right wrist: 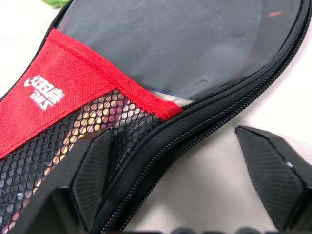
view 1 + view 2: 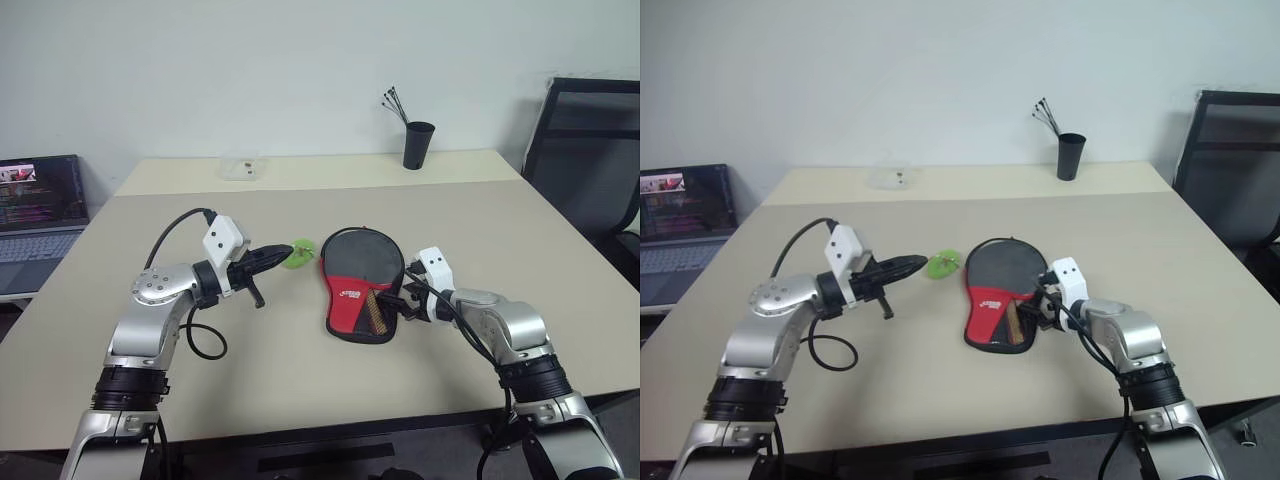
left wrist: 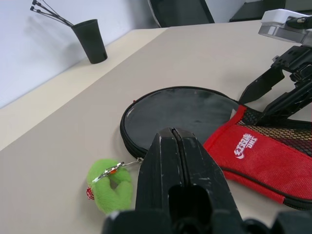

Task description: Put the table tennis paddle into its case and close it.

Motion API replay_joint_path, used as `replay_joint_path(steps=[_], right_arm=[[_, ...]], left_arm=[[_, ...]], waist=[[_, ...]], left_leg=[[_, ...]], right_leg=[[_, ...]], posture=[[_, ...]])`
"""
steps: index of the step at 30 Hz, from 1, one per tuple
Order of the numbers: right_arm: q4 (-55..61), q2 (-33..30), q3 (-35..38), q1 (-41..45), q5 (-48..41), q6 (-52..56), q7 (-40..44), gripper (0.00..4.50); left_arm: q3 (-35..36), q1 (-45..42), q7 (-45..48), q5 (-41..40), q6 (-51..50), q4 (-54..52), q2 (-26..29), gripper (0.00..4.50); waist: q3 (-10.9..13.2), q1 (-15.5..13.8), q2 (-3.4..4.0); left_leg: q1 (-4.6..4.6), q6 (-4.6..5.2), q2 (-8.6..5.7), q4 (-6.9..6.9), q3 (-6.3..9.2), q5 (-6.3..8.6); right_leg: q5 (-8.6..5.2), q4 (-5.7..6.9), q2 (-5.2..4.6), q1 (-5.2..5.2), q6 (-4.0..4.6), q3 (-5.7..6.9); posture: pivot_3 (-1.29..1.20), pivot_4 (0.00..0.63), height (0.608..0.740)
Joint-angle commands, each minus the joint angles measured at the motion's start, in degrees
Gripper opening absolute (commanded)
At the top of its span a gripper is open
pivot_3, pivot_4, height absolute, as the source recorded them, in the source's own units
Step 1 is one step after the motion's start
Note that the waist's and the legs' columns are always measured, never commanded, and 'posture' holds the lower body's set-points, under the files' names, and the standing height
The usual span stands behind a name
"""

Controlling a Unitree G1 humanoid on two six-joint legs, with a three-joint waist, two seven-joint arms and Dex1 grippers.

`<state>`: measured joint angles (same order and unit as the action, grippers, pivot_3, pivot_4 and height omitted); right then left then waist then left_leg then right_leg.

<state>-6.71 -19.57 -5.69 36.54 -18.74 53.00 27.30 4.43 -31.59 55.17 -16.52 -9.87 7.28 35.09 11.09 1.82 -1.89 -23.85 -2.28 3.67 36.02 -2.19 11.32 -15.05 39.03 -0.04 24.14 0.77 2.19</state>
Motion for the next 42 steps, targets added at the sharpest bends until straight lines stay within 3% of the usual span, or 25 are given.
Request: replay_joint_path(steps=[1, 11, 19, 26, 37, 42], right_arm=[[-0.6, 1.1, -1.7, -0.2, 0.4, 0.9, 1.0, 3.17], [-0.9, 4.9, -1.1, 1.5, -0.5, 2.9, 1.7, 0.07], [0.9, 7.0, 0.5, 4.7, -3.7, 8.1, 3.5, 0.03], [6.2, 8.5, 2.6, 4.2, -6.7, 15.8, 2.4, 0.03], [30.0, 11.8, 8.9, -8.7, -13.0, 36.7, -4.1, 0.03], [34.8, 13.3, 10.9, -12.2, -14.4, 39.5, -6.2, 0.03]], left_arm=[[1.1, 0.5, -0.2, -0.2, 0.7, -2.4, 1.5, 0.00], [3.8, 7.5, 2.8, -3.8, -2.1, -5.4, 5.8, 0.00], [6.7, 18.6, 9.2, -8.6, -5.9, -10.3, 11.7, 0.00], [7.0, 23.2, 9.9, -10.0, -6.8, -14.4, 12.5, 0.00], [6.0, 24.2, 11.9, -11.9, -8.6, -17.1, 13.4, 0.00], [5.6, 23.0, 12.9, -11.7, -8.8, -16.5, 13.4, 0.00]], waist=[[0.0, 0.0, 0.00], [-0.1, 0.5, -0.11], [-0.1, 1.0, -0.11], [-0.1, 0.9, -0.11], [-0.1, -0.1, -0.11], [-0.1, -0.1, -0.11]], left_leg=[[0.01, 0.00, 0.01, 0.00, 0.00, 0.00], [0.09, 0.00, 0.09, 0.00, -0.03, 0.00], [0.07, 0.00, 0.16, -0.08, -0.05, 0.00], [0.02, 0.00, 0.14, -0.11, -0.05, 0.00], [-0.03, -0.01, 0.10, -0.13, 0.02, 0.01], [0.00, -0.01, 0.07, -0.12, 0.15, 0.01]], right_leg=[[0.00, 0.00, 0.00, 0.00, 0.00, 0.00], [0.09, 0.02, 0.00, 0.00, 0.16, -0.04], [0.08, 0.01, 0.03, 0.06, 0.19, -0.06], [0.07, -0.04, -0.01, 0.09, 0.21, -0.06], [0.06, -0.08, -0.12, 0.12, 0.22, -0.05], [0.06, -0.05, -0.12, 0.11, 0.22, -0.01]], posture=[[0.00, 0.150, 0.740], [0.00, 0.150, 0.740], [0.00, 0.150, 0.740], [0.00, 0.150, 0.740], [0.00, 0.150, 0.740], [0.00, 0.150, 0.740]])
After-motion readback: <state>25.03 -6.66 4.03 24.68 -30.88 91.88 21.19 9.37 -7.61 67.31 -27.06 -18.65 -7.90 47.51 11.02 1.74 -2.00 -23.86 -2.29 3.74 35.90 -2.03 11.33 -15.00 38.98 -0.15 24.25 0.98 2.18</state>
